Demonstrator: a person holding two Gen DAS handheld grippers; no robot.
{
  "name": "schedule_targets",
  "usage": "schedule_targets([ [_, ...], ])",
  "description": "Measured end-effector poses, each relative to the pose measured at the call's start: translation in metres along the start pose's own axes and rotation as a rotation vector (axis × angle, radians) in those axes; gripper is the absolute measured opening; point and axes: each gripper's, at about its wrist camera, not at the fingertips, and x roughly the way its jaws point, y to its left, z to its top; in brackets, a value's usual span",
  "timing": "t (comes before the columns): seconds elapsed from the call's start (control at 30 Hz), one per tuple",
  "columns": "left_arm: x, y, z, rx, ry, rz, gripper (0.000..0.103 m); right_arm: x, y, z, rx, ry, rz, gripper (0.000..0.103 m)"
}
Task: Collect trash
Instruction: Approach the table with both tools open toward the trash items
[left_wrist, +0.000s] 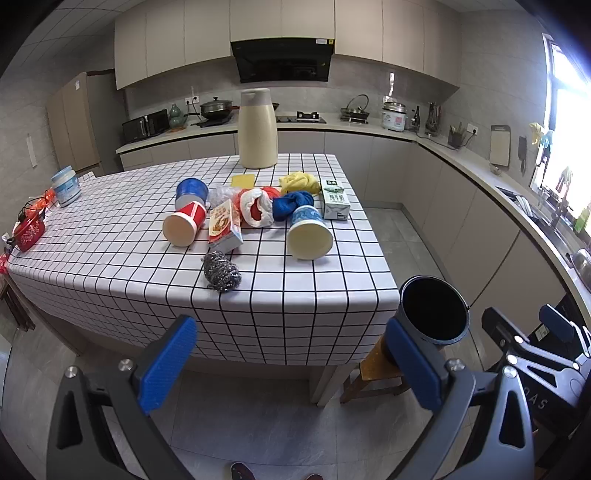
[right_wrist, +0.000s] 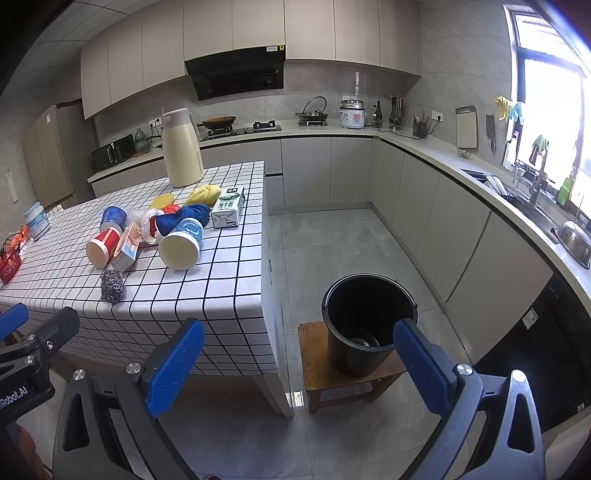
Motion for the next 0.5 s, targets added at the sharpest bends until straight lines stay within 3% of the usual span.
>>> schedule_targets([
  [0.5,0.0016,0.0069,0.0009,-0.013,-0.002,0.006,0.103,0.0006,0.0043,0.0025,-0.006,-0.006,0.012,0.103],
])
